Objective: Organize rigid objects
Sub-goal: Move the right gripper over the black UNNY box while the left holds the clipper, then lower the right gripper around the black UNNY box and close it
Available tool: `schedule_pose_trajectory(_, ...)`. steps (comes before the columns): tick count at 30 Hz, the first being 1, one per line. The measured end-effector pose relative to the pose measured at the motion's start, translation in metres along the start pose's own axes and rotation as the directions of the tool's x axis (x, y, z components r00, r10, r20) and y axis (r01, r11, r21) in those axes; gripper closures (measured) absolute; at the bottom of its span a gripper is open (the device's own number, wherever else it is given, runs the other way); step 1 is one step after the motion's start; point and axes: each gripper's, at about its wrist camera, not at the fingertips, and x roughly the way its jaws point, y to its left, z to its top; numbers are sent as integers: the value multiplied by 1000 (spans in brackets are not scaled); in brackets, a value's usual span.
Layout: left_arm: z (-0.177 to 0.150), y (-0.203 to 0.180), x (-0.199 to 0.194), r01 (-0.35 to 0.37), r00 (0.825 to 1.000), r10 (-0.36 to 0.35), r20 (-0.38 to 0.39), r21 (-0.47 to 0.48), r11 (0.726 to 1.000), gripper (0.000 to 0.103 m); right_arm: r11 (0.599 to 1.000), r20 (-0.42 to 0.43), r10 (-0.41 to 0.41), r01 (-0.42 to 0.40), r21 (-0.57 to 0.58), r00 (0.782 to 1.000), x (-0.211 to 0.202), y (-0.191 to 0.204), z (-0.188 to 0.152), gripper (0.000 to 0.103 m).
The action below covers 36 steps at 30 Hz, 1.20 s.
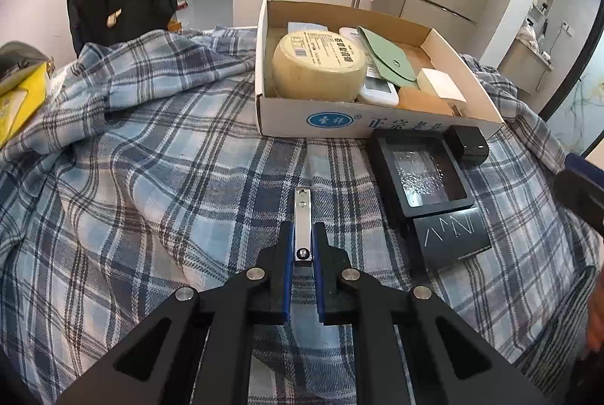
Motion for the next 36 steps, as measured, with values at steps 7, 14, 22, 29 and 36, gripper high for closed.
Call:
schedule_pose_trajectory(7,-2,-2,0,-16,1000,15,8,12,1000,93,997,-161,59,-50,60,985,27,27,1,17)
schedule_pose_trajectory(14,-2,4,-1,-14,1000,15,10,-17,1000,92,995,-242,57,-34,96,969,50,47,-7,23)
schedule_pose_trajectory(22,-2,6,-2,-14,1000,14,10,-26,1000,92,996,-251,-12,32,77,968,63,58,-5,24)
schedule_pose_trajectory(29,-2,10,-3,-2,1000,3,9,-59,998,93,993,-272,-3,34,111,962,72,52,-6,31)
schedule_pose_trajectory(36,-1,12,-2,4,1000,-3,7,-67,998,92,997,-270,2,19,76,963,75,57,-8,34)
